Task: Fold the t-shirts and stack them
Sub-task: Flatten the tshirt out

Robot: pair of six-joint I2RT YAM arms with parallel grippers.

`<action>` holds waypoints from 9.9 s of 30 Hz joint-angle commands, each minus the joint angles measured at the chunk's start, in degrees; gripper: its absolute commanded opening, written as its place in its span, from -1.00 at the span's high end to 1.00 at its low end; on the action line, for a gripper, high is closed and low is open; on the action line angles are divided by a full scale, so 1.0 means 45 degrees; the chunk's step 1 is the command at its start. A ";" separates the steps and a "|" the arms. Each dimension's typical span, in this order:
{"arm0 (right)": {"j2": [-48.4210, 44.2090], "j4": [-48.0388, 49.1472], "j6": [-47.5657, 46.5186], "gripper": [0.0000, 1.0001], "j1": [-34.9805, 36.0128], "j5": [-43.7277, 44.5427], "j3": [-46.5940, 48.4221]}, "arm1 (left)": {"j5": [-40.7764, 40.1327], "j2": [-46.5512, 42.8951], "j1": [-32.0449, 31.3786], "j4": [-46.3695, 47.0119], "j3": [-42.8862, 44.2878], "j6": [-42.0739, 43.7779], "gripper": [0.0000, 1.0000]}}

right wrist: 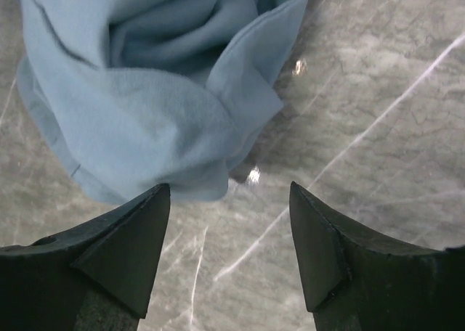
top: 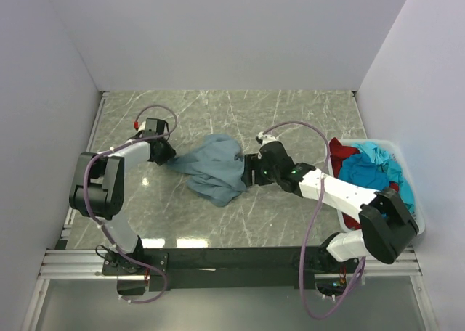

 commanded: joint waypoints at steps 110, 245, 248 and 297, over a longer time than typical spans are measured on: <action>-0.4974 -0.4576 0.2880 -0.74 -0.3081 0.3059 -0.2245 | -0.3122 -0.7866 -0.7539 -0.0224 -0.4904 -0.0639 0.99; -0.2705 -0.5783 0.4340 -0.69 0.4808 0.1632 -0.1971 | -0.1326 -0.8610 0.1251 -0.1025 -0.7171 -0.2143 0.99; -0.2450 -0.5979 0.4694 -0.69 0.5101 0.1769 -0.2186 | -0.1111 -0.8689 0.1251 -0.0907 -0.7230 -0.2124 0.99; -0.2195 -0.5705 -0.3038 1.00 -0.2515 0.2942 1.5168 | 0.2052 -0.8239 0.1212 -0.0555 0.7724 0.0923 0.99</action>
